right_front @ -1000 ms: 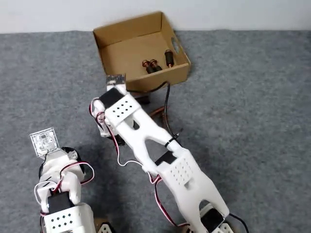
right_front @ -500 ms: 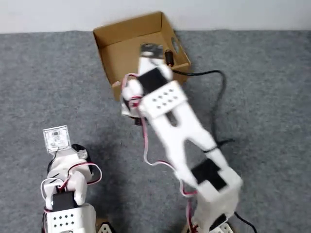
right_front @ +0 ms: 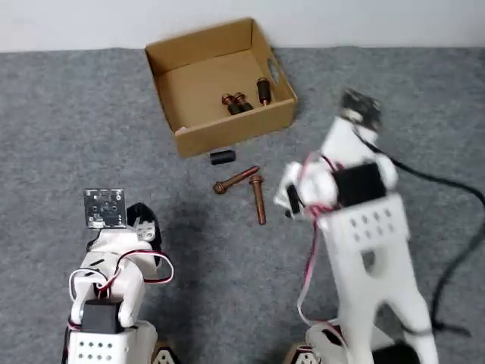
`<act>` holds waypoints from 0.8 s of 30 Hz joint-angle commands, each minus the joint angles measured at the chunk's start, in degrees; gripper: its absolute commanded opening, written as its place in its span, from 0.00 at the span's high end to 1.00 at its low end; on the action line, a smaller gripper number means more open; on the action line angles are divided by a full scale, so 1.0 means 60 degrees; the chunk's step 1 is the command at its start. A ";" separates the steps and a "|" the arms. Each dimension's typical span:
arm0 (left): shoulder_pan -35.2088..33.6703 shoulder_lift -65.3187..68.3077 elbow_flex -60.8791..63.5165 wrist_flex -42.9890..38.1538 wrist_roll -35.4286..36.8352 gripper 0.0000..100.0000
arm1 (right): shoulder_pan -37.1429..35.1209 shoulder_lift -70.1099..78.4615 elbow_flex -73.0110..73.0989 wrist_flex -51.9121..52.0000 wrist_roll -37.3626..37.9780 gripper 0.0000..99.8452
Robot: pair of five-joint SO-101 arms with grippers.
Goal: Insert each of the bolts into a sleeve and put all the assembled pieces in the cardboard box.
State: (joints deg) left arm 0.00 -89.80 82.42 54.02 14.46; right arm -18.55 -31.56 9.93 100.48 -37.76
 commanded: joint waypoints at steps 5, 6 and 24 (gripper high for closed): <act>0.1158 0.1993 -0.3172 0.1509 0.1011 0.99 | 0.0755 -0.3700 0.2535 0.0168 0.0103 0.99; 0.1436 0.2564 -0.3582 0.1597 0.1187 0.99 | 0.0857 -0.4154 0.2828 0.0125 0.0117 0.99; 0.3370 1.1678 -0.8901 0.1993 0.3692 0.99 | 0.3407 -0.8755 0.4571 -0.0242 0.1714 0.99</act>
State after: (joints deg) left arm 19.60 -26.24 34.59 66.15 34.42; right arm 0.62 -83.25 37.54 99.78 -27.91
